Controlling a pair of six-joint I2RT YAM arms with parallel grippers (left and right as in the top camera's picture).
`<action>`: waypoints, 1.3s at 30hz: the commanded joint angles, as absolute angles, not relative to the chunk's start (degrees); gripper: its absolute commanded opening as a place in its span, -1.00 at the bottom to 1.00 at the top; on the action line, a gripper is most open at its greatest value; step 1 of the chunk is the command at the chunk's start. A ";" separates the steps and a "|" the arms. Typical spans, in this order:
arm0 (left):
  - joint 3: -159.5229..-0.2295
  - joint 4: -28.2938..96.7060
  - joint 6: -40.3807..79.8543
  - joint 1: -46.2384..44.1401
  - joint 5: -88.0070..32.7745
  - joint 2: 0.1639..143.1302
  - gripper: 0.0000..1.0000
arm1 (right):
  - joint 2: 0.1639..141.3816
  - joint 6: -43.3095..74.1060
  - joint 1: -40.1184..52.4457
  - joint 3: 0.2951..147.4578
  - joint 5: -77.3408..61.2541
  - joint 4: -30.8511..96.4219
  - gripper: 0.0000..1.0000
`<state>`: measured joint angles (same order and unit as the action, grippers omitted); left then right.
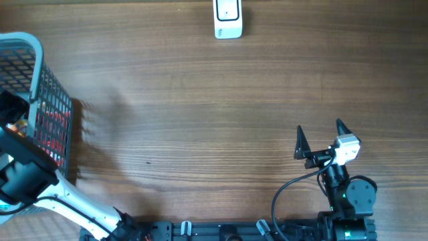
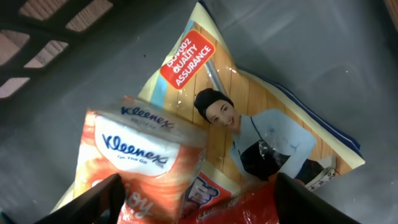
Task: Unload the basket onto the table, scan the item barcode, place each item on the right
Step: 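Reach left gripper into basket and grasp orange Kleenex tissue pack, then lift orange tissue pack out and drop it on table center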
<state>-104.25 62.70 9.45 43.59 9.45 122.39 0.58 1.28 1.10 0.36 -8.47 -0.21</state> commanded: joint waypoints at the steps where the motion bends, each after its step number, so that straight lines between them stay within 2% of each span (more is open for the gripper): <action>1: -103.44 61.89 9.41 43.62 12.86 122.72 0.26 | 0.27 1.54 1.43 0.32 -7.66 -0.43 0.99; 3: -103.44 62.13 9.39 43.62 14.68 122.72 -0.19 | 0.27 1.52 1.43 0.32 -7.66 -0.43 0.99; 6: -103.44 63.24 9.39 43.62 15.49 122.72 -0.56 | 0.27 1.52 1.43 0.30 -7.66 -0.43 1.00; 8: -103.44 64.10 9.39 43.62 15.49 122.72 -0.52 | 0.27 1.52 1.43 0.32 -7.66 -0.43 1.00; 9: -103.44 64.51 9.39 43.62 15.49 122.72 -0.38 | 0.27 1.54 1.43 0.30 -7.66 -0.43 0.99; 14: -102.96 65.63 9.39 43.62 15.25 122.72 -0.39 | 0.27 1.52 1.43 0.32 -7.66 -0.43 0.99; 16: -102.96 66.24 9.39 43.62 15.27 122.72 -0.45 | 0.27 1.54 1.43 0.32 -7.66 -0.43 0.99; 18: -102.96 66.46 9.39 43.62 15.27 122.72 -0.61 | 0.27 1.54 1.43 0.30 -7.66 -0.43 0.99; 19: -102.96 66.70 9.39 43.62 15.27 122.72 -0.92 | 0.27 1.52 1.43 0.32 -7.66 -0.43 0.99; 26: -106.24 69.23 9.43 43.55 15.27 119.96 -0.92 | 0.27 1.52 1.43 0.32 -7.66 -0.43 0.99; 35: -109.32 67.40 9.43 42.81 13.32 100.79 -0.91 | 0.27 1.54 1.43 0.30 -7.66 -0.43 0.99; 36: -109.32 67.79 9.43 42.81 13.32 100.36 -0.54 | 0.27 1.54 1.43 0.30 -7.66 -0.43 0.99; 37: -109.21 68.42 9.43 42.87 13.02 100.36 0.39 | 0.27 1.54 1.43 0.32 -7.66 -0.43 0.99; 38: -108.31 68.42 9.43 42.87 12.01 100.64 0.85 | 0.27 1.54 1.43 0.30 -7.66 -0.43 0.99; 39: -106.87 68.20 9.41 42.87 11.16 101.01 1.00 | 0.27 1.52 1.43 0.32 -7.66 -0.43 0.99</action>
<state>-109.10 68.18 9.28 43.07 13.58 99.37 0.58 1.28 1.10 0.36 -8.47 -0.19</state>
